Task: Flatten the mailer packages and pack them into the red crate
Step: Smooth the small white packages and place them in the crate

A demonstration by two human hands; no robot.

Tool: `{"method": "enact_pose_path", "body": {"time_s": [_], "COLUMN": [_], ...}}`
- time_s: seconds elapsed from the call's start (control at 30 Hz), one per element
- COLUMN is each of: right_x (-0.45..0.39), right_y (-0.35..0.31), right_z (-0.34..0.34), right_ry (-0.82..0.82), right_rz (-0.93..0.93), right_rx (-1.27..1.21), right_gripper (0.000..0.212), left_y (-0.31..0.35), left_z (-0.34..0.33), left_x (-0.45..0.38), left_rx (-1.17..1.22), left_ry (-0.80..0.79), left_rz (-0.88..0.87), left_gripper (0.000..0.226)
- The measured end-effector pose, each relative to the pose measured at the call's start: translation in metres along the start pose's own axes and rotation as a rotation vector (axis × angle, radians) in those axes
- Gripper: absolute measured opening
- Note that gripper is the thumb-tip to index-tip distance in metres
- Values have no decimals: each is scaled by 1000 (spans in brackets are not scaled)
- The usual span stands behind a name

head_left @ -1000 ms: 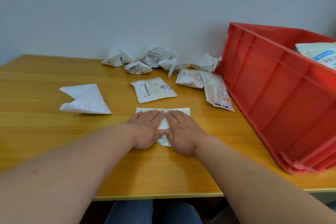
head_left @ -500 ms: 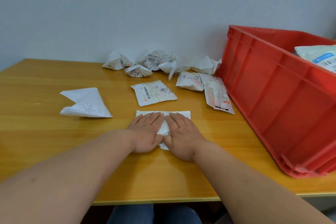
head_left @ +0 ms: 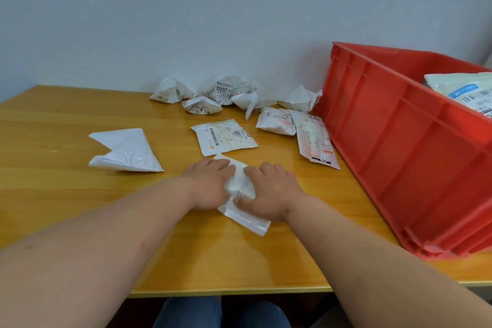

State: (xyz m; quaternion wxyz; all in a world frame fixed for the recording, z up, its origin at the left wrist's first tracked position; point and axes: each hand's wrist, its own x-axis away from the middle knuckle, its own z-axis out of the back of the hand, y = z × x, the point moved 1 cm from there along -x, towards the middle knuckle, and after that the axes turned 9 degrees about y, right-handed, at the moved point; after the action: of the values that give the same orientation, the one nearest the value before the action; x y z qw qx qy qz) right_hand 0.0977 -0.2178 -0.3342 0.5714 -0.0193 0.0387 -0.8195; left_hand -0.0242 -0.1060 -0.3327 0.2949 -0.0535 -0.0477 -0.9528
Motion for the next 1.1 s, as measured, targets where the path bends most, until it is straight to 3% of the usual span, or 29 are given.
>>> {"method": "enact_pose_path", "body": {"time_s": [0.13, 0.3, 0.47, 0.73, 0.9, 1.1], "right_x": [6, 6, 1, -2, 0, 4], "right_y": [0, -4, -2, -1, -8, -19], "right_z": [2, -2, -12, -21, -11, 0], "right_ry": [23, 88, -61, -67, -76, 12], "right_rz": [-3, 71, 117, 67, 39, -22], "right_rx": [-1, -22, -101, -98, -68, 12], "right_gripper": [70, 65, 78, 78, 86, 75], "left_y": [2, 3, -1, -1, -5, 1], "left_z": [-2, -14, -20, -22, -19, -14], "left_x": [-1, -5, 0, 0, 4, 15], "left_rx": [-15, 80, 81, 114, 82, 55], "left_ry": [100, 2, -38, -35, 29, 139], "left_rz": [48, -7, -38, -43, -68, -16], "left_gripper": [59, 59, 64, 62, 59, 54]}}
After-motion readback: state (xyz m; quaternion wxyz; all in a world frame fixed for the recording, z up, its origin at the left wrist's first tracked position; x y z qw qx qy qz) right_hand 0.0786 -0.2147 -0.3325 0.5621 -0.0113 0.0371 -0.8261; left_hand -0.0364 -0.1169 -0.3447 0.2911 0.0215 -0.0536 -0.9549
